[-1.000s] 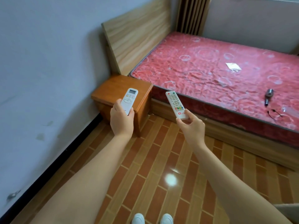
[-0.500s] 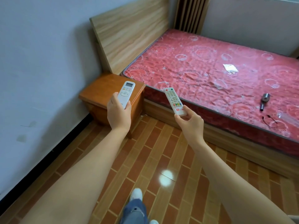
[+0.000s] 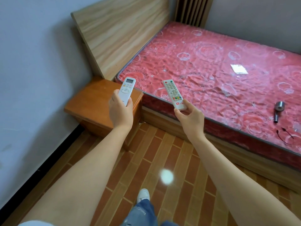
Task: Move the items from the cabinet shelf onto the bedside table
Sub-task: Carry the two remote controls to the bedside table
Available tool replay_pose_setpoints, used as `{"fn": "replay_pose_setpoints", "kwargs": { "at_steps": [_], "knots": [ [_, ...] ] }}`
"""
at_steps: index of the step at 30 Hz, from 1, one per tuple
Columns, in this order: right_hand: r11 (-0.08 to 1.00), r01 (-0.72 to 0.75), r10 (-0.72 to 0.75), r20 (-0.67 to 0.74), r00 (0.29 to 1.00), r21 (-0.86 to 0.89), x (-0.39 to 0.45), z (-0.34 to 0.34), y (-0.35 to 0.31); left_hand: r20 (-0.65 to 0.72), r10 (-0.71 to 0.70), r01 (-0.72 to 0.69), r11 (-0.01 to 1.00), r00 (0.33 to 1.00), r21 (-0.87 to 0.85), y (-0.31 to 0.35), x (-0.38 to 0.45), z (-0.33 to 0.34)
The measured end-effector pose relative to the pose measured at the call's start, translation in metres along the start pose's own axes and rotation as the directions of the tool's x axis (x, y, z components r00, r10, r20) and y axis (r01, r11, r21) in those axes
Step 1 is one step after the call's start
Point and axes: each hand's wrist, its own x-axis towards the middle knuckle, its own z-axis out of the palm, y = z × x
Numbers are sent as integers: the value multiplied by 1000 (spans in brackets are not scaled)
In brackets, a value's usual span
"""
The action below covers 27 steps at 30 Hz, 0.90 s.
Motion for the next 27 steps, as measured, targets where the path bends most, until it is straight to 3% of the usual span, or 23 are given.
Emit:
{"fn": "replay_pose_setpoints", "kwargs": {
  "at_steps": [12,27],
  "knots": [
    [1000,10,-12,105,994,19,140,54,-3,-49,-74,76,996,996,43,-5,96,70],
    [996,82,-86,428,900,26,334,107,-14,-328,-279,329,938,902,107,14,207,159]
  ]
}}
